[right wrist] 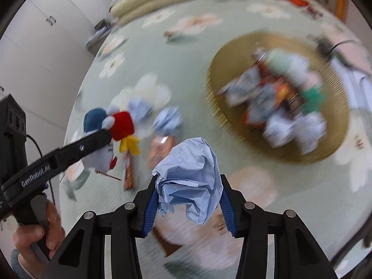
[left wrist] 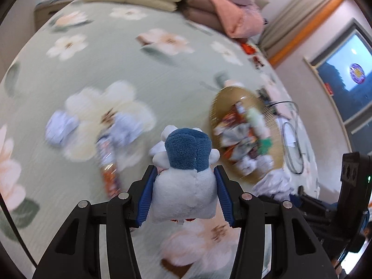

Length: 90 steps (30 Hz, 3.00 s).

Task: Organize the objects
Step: 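Carry plush and paper ball to the plate and release both, then grasp paper ball with left gripper while right gripper grasps long candy bar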

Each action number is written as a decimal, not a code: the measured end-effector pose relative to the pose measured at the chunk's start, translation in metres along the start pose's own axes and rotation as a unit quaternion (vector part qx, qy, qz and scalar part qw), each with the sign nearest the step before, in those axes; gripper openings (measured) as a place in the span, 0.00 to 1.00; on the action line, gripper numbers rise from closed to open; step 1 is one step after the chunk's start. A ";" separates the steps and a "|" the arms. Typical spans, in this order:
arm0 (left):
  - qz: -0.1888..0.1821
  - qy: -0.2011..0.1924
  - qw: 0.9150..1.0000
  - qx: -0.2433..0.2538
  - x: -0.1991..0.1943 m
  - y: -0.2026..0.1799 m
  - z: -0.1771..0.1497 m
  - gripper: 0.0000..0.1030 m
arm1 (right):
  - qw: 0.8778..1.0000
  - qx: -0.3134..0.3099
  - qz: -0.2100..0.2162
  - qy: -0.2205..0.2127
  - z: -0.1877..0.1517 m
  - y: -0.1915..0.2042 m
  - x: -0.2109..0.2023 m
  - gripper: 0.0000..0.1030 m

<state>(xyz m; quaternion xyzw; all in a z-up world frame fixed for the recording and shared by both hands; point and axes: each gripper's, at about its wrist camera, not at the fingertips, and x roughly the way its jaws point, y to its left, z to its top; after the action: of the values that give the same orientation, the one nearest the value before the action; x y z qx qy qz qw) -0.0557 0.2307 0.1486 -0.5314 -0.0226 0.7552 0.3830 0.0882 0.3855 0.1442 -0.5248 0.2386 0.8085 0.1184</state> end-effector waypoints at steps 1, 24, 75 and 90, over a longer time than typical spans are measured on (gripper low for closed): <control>-0.004 -0.004 1.000 0.007 0.000 -0.008 0.005 0.46 | 1.000 0.003 -0.010 -0.016 0.007 -0.007 -0.011 0.45; -0.061 0.003 0.998 0.031 0.088 -0.120 0.062 0.74 | 0.990 0.082 -0.057 -0.100 0.097 -0.135 -0.050 0.73; 0.080 0.053 0.994 -0.050 0.001 0.210 0.019 0.74 | 0.998 -0.028 0.017 0.053 0.003 0.153 0.110 0.60; 0.149 0.039 0.988 -0.005 0.069 0.205 0.035 0.74 | 0.995 -0.059 -0.020 0.080 0.027 0.143 0.191 0.54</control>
<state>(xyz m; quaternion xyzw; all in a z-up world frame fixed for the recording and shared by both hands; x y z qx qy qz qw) -0.2078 0.1405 0.0193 -0.5600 0.0684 0.7821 0.2646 -0.0764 0.2655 0.0179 -0.5985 0.1889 0.7740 0.0839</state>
